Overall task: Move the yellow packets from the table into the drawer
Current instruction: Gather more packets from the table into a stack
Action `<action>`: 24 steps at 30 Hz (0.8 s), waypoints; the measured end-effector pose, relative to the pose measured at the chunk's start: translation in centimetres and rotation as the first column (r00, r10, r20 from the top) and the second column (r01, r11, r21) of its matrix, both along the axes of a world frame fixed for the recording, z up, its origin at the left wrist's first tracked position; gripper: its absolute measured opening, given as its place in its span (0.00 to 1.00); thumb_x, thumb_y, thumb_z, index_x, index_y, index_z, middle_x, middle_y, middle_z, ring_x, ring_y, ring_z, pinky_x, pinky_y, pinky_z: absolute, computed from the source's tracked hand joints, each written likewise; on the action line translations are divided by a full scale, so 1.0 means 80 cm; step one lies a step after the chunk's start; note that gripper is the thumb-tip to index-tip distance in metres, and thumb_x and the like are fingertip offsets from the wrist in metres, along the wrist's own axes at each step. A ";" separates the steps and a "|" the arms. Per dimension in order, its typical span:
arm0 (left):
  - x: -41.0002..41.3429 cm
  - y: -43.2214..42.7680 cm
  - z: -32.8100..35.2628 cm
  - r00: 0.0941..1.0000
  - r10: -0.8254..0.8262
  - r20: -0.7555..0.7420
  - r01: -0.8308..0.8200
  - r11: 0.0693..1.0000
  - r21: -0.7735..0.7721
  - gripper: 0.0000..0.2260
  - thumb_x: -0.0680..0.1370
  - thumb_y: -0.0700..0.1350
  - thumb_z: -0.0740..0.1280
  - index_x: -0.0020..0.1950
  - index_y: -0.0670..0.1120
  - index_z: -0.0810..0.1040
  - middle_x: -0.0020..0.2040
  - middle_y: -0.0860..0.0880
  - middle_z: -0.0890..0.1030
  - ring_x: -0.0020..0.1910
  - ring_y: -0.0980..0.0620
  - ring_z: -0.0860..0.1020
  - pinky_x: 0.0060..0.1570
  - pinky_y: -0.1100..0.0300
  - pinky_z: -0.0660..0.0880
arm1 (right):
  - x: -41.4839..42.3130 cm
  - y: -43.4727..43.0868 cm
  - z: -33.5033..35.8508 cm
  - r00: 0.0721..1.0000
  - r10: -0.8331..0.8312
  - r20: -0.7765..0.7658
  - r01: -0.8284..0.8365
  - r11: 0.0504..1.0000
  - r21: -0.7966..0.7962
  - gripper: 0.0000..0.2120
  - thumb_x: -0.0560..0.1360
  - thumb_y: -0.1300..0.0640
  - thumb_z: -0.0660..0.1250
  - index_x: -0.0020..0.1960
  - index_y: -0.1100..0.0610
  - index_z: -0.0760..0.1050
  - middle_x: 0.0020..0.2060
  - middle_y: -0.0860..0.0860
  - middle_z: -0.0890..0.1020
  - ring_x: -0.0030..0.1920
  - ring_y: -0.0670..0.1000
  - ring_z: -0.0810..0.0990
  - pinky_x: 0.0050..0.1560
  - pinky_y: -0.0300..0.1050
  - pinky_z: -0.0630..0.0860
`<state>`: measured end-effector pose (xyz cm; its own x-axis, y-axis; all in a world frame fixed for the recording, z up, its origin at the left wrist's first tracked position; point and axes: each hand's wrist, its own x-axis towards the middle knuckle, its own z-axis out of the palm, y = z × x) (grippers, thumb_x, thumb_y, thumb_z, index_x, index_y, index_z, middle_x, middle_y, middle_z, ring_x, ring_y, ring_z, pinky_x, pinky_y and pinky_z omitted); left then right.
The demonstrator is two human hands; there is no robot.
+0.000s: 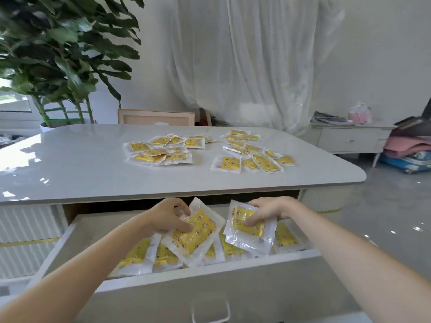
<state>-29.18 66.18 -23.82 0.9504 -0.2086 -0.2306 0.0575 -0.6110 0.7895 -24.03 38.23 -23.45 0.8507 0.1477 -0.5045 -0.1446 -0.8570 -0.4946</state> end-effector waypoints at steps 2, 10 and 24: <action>0.012 -0.016 -0.010 0.999 0.016 -0.033 -0.017 0.999 -0.033 0.12 0.71 0.41 0.74 0.49 0.48 0.74 0.53 0.49 0.76 0.38 0.52 0.73 0.30 0.65 0.69 | 0.002 -0.028 -0.011 0.986 -0.162 0.042 0.159 0.984 0.080 0.20 0.73 0.56 0.72 0.63 0.58 0.73 0.60 0.56 0.80 0.59 0.56 0.80 0.61 0.52 0.76; 0.042 -0.049 -0.052 0.982 0.095 -0.165 -0.107 0.992 -0.065 0.14 0.73 0.38 0.72 0.54 0.45 0.71 0.49 0.47 0.76 0.31 0.56 0.76 0.22 0.69 0.70 | 0.011 -0.093 -0.047 0.845 -0.496 0.198 0.498 0.866 0.044 0.27 0.76 0.62 0.65 0.73 0.62 0.60 0.60 0.57 0.74 0.57 0.56 0.75 0.50 0.45 0.73; 0.036 -0.049 -0.054 0.969 0.173 -0.176 -0.197 0.971 -0.136 0.17 0.72 0.39 0.73 0.57 0.45 0.71 0.54 0.44 0.76 0.37 0.52 0.75 0.32 0.63 0.71 | 0.002 -0.062 -0.041 0.877 -0.476 0.068 0.478 0.878 -0.016 0.13 0.79 0.59 0.63 0.61 0.63 0.70 0.51 0.56 0.76 0.49 0.55 0.77 0.50 0.46 0.75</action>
